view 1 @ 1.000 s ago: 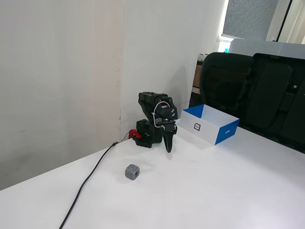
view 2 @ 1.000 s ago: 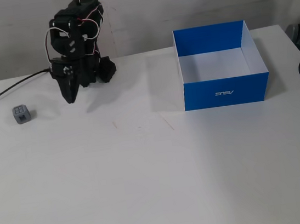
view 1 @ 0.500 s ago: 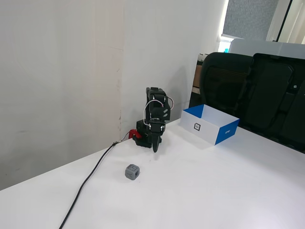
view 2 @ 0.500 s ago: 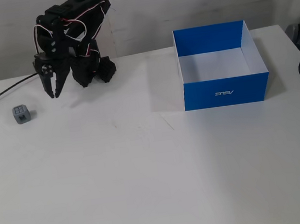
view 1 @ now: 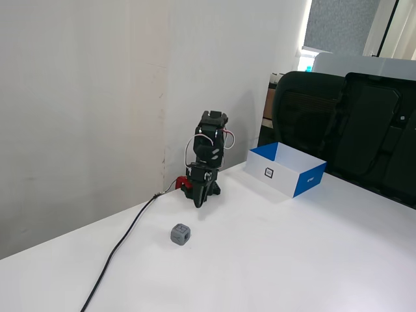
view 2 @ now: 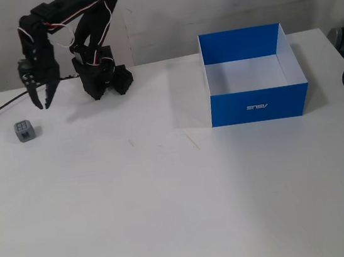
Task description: Grasp the gray block and put it in the box.
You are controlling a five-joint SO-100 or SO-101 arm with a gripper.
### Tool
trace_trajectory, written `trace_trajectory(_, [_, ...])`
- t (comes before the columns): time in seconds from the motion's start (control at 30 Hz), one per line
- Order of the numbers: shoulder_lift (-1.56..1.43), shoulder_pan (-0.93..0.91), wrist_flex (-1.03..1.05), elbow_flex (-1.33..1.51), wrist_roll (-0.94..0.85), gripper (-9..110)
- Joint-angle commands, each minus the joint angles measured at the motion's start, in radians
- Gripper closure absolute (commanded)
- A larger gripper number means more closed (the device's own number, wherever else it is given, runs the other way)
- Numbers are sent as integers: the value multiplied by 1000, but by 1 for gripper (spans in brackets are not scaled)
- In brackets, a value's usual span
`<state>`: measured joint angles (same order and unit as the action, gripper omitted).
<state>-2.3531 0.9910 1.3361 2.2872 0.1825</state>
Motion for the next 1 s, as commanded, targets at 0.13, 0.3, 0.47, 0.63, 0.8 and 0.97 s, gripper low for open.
trace_trajectory(0.13, [83, 78, -31, -109, -3, 94])
trace_trajectory(0.3, [158, 123, -17, -161, 5, 86])
trace_trajectory(0.47, [222, 144, -9, -233, -6, 85])
trace_trajectory(0.63, [268, 155, -21, -279, -6, 84])
trace_trajectory(0.8, [331, 149, -37, -298, -8, 82])
trace_trajectory(0.97, [360, 135, -55, -299, -9, 79])
